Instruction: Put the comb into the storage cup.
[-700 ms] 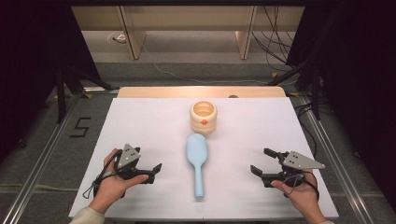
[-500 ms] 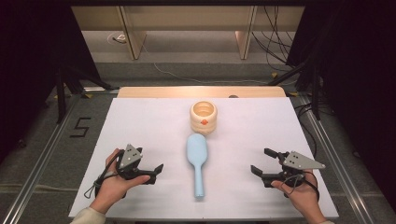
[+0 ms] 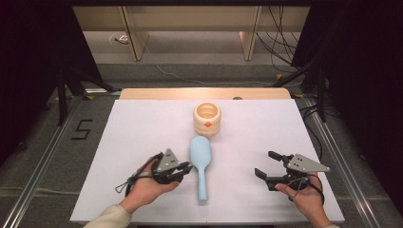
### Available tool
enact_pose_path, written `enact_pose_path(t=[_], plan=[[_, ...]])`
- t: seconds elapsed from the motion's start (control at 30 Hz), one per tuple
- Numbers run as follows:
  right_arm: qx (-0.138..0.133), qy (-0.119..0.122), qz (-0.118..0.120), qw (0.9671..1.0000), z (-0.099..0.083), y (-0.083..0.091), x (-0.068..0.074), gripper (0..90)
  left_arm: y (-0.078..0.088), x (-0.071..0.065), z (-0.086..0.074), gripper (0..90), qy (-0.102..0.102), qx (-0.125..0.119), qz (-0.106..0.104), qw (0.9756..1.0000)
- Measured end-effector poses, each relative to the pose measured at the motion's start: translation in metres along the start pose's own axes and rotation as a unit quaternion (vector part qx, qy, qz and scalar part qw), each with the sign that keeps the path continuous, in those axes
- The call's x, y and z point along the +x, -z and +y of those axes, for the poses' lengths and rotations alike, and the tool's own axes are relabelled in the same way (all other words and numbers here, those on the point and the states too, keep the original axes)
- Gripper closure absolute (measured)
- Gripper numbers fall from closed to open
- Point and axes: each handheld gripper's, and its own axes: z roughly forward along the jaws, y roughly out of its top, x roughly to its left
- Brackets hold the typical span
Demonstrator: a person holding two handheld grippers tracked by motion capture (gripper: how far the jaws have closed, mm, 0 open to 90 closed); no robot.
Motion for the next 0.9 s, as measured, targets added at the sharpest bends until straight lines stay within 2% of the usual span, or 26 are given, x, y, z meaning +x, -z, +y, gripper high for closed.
enact_pose_path(t=[0.07,0.13,0.17,0.2,0.23,0.27,0.3,0.33,0.37,0.4,0.43,0.47,0.5,0.63,0.7,0.73,0.77,0.8,0.83,0.9], plan=[[0.000,-0.001,0.000,1.0000,0.000,0.000,0.000,16.1,-0.013,-0.010,0.007,87.8,-0.005,0.019,-0.020,0.9996],[0.000,-0.001,0.000,1.0000,0.000,0.000,0.000,16.1,-0.019,-0.014,0.011,89.5,-0.006,0.028,-0.027,0.9992],[0.001,-0.001,0.001,1.0000,0.000,0.000,0.000,16.1,-0.029,-0.021,0.016,89.6,-0.006,0.048,-0.041,0.9980],[0.001,-0.001,0.001,1.0000,0.000,0.000,0.000,16.1,-0.029,-0.021,0.016,89.7,-0.006,0.048,-0.041,0.9980],[0.001,0.000,0.001,1.0000,0.000,0.000,0.000,16.1,-0.038,-0.025,0.020,89.7,0.000,0.066,-0.053,0.9964],[0.001,0.000,0.001,1.0000,0.000,0.000,0.000,16.1,-0.038,-0.025,0.020,89.7,0.000,0.066,-0.053,0.9964],[0.001,0.000,0.002,1.0000,0.000,0.000,0.000,16.1,-0.044,-0.027,0.021,89.7,0.009,0.078,-0.055,0.9954],[0.001,0.000,0.002,1.0000,0.000,0.000,0.000,16.1,-0.044,-0.027,0.021,89.7,0.009,0.078,-0.055,0.9954],[0.001,0.000,0.003,1.0000,-0.001,0.000,-0.001,16.2,-0.047,-0.027,0.021,89.7,0.011,0.088,-0.055,0.9945],[0.001,0.000,0.003,1.0000,-0.001,0.000,-0.001,16.2,-0.049,-0.027,0.021,89.7,0.018,0.091,-0.052,0.9943],[0.002,0.000,0.003,1.0000,-0.001,0.000,-0.001,16.2,-0.053,-0.026,0.021,89.7,0.027,0.105,-0.049,0.9929],[0.002,0.000,0.003,1.0000,-0.001,0.000,-0.001,16.2,-0.053,-0.026,0.021,89.8,0.027,0.105,-0.049,0.9929],[0.003,0.000,0.003,1.0000,-0.001,0.000,0.000,16.2,-0.055,-0.025,0.020,89.8,0.033,0.114,-0.050,0.9916],[0.005,-0.001,0.004,1.0000,-0.001,-0.001,0.000,16.2,-0.056,-0.027,0.022,89.8,0.033,0.124,-0.046,0.9907],[0.005,-0.001,0.004,1.0000,-0.001,-0.001,0.000,16.2,-0.059,-0.029,0.025,89.8,0.026,0.142,-0.046,0.9884],[0.005,-0.001,0.004,1.0000,-0.001,-0.001,0.000,16.2,-0.059,-0.029,0.025,89.8,0.026,0.142,-0.046,0.9884],[0.006,0.000,0.005,1.0000,-0.001,-0.001,0.000,16.2,-0.061,-0.031,0.026,89.8,0.025,0.155,-0.049,0.9863],[0.007,0.000,0.005,1.0000,-0.001,-0.001,0.000,16.2,-0.061,-0.031,0.026,89.8,0.025,0.155,-0.049,0.9863],[0.006,-0.001,0.005,1.0000,-0.001,-0.001,0.000,16.2,-0.063,-0.033,0.027,89.9,0.024,0.164,-0.046,0.9851],[0.007,-0.001,0.006,1.0000,-0.001,-0.001,0.000,16.2,-0.063,-0.033,0.028,89.9,0.018,0.170,-0.044,0.9842]])
